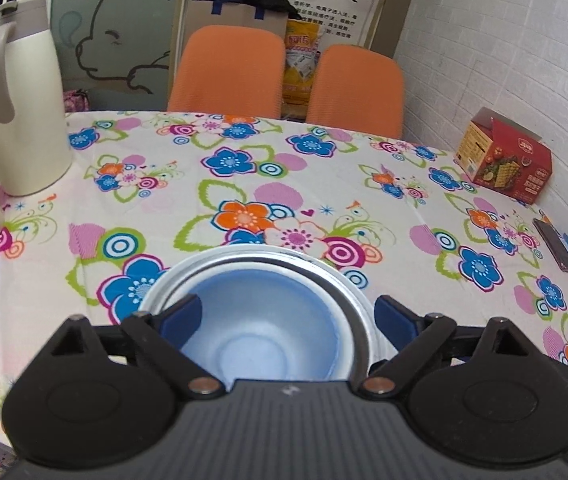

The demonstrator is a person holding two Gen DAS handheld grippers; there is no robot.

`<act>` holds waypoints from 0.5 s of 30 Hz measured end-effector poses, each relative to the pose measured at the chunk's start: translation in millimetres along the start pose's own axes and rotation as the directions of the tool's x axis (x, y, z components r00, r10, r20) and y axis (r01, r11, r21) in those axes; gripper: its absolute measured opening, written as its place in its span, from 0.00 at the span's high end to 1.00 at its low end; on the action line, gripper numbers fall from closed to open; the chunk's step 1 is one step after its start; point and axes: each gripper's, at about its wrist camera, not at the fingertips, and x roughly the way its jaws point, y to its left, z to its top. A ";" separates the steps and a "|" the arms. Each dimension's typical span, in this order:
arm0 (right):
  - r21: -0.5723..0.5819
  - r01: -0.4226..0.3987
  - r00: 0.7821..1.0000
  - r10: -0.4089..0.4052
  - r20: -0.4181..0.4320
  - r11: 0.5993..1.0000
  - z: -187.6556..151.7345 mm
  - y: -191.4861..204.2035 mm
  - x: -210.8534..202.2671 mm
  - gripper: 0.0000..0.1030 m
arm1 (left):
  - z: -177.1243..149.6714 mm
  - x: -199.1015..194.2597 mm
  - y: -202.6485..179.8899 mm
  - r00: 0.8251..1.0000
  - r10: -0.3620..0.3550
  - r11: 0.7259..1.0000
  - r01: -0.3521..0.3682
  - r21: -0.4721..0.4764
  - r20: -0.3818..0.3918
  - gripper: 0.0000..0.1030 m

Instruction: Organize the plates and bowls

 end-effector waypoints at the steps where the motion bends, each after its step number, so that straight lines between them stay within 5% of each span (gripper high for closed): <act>1: 0.010 0.008 1.000 -0.008 0.008 1.000 -0.5 -3.9 -5.1 0.31 | -2.4 -1.1 -6.1 1.000 -0.009 1.000 0.009 0.010 -0.001 0.11; 15: 0.156 0.130 0.988 -0.141 0.059 0.979 -17.0 -50.7 -56.3 0.31 | -23.1 -19.8 -66.9 0.998 -0.063 0.991 0.062 0.115 0.009 0.10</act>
